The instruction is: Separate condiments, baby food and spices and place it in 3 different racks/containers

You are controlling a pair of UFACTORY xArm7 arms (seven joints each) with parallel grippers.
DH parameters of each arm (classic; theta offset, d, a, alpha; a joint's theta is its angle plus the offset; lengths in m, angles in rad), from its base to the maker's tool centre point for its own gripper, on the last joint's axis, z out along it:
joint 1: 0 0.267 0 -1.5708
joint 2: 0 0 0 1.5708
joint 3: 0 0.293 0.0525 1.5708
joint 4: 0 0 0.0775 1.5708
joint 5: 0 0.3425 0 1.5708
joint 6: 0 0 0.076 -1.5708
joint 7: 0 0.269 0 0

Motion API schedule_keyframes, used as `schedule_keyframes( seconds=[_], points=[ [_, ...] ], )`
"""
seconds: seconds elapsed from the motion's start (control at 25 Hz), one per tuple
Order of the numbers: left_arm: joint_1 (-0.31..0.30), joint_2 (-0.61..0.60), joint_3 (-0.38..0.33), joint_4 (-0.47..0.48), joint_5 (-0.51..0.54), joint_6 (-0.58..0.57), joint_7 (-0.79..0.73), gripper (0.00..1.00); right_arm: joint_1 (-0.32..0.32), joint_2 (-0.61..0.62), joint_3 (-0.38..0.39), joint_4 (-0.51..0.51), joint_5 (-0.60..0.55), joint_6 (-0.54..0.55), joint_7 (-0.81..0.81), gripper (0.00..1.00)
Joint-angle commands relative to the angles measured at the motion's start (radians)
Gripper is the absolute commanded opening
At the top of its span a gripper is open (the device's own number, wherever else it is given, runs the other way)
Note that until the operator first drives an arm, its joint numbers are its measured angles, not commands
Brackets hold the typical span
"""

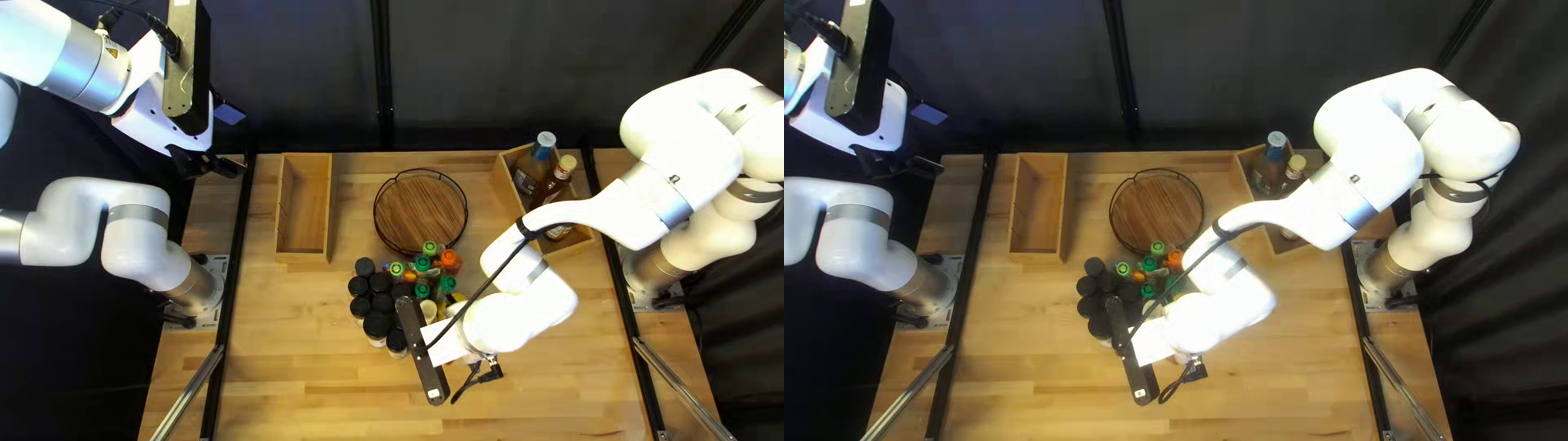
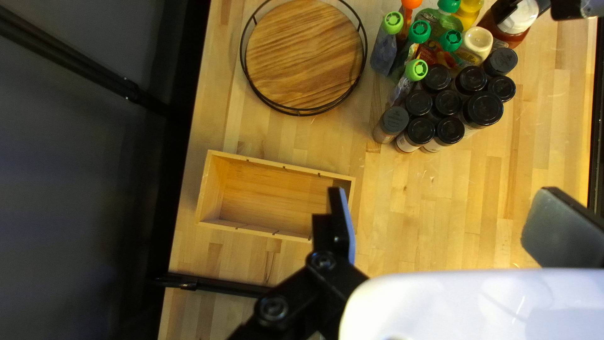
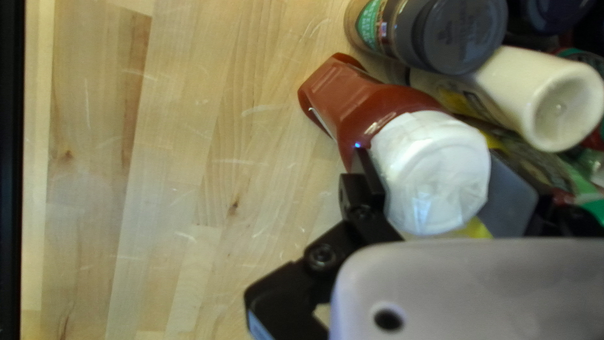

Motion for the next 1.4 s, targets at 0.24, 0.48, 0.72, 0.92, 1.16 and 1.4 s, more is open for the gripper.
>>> schedule_keyframes(
  seconds=[0.24,0.48,0.72,0.92,1.16,1.4],
  points=[
    [0.000,0.000,0.000,0.000,0.000,0.000,0.000,1.00,-0.025,0.263,0.012,0.004,0.199,0.186,-0.120,0.00],
    [0.000,0.000,0.000,0.000,0.000,0.000,0.000,1.00,-0.031,0.575,-0.125,-0.184,0.384,0.223,-0.264,0.00],
    [0.000,0.000,0.000,0.000,0.000,0.000,0.000,1.00,-0.051,0.760,-0.266,-0.339,0.424,0.247,-0.353,0.00],
    [0.000,0.000,0.000,0.000,0.000,0.000,0.000,1.00,-0.092,0.856,-0.369,-0.455,0.407,0.220,-0.401,0.00],
    [0.000,0.000,0.000,0.000,0.000,0.000,0.000,1.00,-0.152,0.904,-0.450,-0.550,0.376,0.163,-0.418,0.00],
    [0.000,0.000,0.000,0.000,0.000,0.000,0.000,1.00,-0.193,0.947,-0.491,-0.609,0.344,0.127,-0.424,0.00]
  ],
)
